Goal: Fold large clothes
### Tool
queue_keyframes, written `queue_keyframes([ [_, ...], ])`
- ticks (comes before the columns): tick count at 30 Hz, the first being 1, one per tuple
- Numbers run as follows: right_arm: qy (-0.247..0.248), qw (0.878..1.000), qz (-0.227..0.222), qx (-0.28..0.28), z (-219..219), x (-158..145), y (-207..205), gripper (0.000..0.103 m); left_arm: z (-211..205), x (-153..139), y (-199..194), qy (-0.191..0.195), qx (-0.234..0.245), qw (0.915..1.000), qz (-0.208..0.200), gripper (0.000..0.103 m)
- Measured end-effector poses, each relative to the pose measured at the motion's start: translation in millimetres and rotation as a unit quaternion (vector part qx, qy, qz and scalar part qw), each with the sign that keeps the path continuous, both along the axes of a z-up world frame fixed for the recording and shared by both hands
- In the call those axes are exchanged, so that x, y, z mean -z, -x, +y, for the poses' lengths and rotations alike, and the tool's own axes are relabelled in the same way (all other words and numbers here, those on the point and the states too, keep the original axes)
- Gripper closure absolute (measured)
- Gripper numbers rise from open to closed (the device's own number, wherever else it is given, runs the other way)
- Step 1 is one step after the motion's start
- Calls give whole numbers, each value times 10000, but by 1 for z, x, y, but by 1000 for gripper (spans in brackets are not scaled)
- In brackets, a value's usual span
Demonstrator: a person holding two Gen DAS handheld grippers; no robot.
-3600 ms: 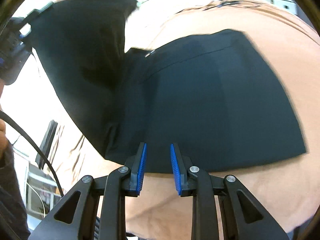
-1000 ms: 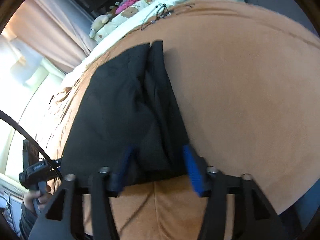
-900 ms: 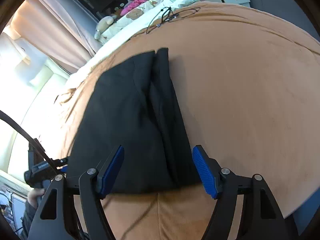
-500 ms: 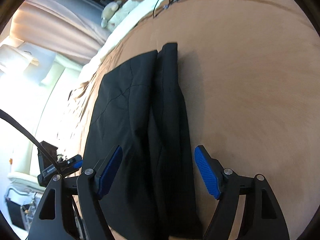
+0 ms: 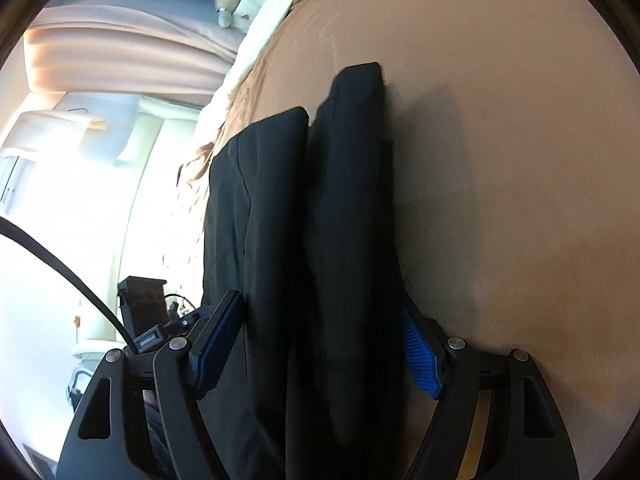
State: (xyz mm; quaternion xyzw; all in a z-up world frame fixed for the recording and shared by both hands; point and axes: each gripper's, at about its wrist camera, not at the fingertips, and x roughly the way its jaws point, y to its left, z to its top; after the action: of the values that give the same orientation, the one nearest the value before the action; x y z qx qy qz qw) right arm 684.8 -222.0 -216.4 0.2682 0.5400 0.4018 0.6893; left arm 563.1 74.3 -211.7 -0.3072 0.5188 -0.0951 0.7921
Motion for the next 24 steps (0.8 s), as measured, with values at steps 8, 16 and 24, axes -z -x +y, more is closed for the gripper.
queue_keyframes([
  [8, 305, 9990, -308, -101, 13, -4, -3, 79, -1, -4, 2, -170, -230, 9996, -23, 53],
  [16, 535, 9922, -1122, -95, 28, -54, 35, 89, -8, -48, 23, -136, -183, 9992, -336, 82],
  [24, 526, 9855, -1614, 22, 33, -86, 83, 91, -24, -98, 59, -2, -55, 9971, -758, 84],
])
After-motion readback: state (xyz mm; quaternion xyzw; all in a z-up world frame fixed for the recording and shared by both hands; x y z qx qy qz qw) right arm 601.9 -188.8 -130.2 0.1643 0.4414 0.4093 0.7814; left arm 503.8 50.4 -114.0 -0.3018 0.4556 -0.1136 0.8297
